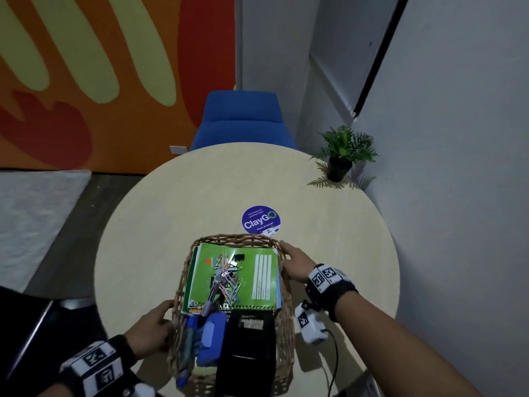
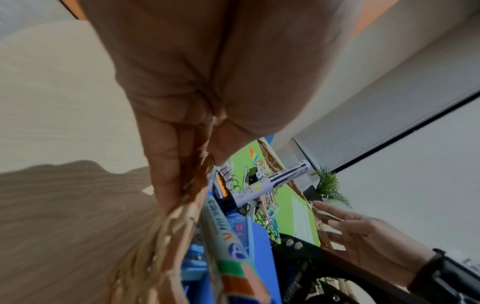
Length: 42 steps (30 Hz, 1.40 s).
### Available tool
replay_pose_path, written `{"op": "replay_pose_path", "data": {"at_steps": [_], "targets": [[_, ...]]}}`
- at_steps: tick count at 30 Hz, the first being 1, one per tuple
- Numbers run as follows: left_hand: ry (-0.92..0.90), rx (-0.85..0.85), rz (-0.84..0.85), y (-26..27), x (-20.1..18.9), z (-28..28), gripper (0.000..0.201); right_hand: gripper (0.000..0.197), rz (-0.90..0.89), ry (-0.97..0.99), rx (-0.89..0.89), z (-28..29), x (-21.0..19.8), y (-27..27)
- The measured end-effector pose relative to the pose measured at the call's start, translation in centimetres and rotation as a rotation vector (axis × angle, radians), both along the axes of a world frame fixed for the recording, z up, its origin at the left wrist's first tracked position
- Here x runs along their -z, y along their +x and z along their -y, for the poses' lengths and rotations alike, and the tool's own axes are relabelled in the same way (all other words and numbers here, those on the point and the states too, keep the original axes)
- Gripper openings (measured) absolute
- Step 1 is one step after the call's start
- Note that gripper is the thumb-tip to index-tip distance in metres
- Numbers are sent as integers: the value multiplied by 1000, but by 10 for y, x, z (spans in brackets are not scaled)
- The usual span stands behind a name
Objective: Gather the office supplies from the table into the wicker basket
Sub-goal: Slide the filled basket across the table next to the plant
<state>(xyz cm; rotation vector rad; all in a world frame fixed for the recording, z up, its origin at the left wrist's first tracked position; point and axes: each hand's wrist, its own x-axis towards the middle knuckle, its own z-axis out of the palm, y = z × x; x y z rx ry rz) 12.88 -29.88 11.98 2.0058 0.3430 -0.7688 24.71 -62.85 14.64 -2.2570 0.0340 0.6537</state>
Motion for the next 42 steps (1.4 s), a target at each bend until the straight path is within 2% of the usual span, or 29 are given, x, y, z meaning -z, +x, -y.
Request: {"op": "replay_pose_path", "data": {"at_steps": [6, 8, 11, 13, 18, 24, 28, 31, 35, 40, 42], "targets": [[-122, -151, -4, -13, -5, 5, 27, 73, -137, 267, 174, 14, 0, -47], [-129, -159, 7, -19, -6, 7, 26, 66, -244, 280, 133, 19, -5, -79], [-171, -112, -34, -27, -3, 9, 31, 41, -498, 337, 20, 22, -1, -119], [-147, -59, -25, -28, -1, 10, 36, 29, -559, 371, 19, 18, 3, -129], [-68, 35, 40, -26, -8, 16, 47, 36, -419, 314, 11, 13, 7, -132], [-170, -33, -5, -18, -27, 50, 46, 47, -317, 272, 34, 46, -9, -112], [-220, -59, 31, 20, -31, 87, 42, 46, -178, 209, 59, 84, -33, -84], [-246, -42, 71, 59, -42, 131, 40, 45, -46, 143, 152, 122, -46, -55], [-323, -47, 88, 108, -58, 198, 40, 39, 125, -31, 260, 179, -41, -11], [-295, -32, 75, 163, -52, 272, 45, 40, 176, -204, 450, 231, -33, 31], [-282, -29, 59, 181, -46, 295, 45, 37, 159, -201, 552, 246, -31, 44]]}}
